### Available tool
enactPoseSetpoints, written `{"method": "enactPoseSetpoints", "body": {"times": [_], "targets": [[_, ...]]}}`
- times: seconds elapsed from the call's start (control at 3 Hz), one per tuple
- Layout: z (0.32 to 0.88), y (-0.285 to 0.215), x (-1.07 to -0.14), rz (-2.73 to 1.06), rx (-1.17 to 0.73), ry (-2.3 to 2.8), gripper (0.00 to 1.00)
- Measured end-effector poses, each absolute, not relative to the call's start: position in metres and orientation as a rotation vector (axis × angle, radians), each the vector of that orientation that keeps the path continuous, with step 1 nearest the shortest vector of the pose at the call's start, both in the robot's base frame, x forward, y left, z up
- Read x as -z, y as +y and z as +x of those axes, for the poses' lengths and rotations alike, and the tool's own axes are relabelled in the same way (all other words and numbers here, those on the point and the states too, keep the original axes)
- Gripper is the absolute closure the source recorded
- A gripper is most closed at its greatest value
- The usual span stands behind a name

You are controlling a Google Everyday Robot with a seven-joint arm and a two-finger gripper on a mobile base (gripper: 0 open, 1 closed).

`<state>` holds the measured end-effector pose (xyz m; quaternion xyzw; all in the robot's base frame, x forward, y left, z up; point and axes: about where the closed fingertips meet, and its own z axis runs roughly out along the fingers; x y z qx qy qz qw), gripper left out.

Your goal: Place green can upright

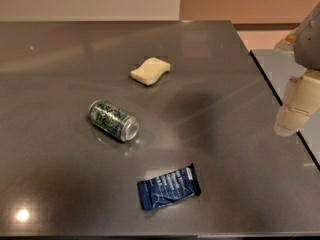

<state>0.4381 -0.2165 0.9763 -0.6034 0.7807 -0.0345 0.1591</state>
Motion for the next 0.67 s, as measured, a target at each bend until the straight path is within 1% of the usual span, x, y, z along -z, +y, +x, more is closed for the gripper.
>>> {"method": "enactPoseSetpoints", "body": {"times": [0.33, 0.67], "targets": [[0.438, -0.214, -0.978, -1.726, 0.099, 2.226, 0.00], [0.445, -0.188, -0.984, -1.766, 0.077, 2.166, 0.00]]}}
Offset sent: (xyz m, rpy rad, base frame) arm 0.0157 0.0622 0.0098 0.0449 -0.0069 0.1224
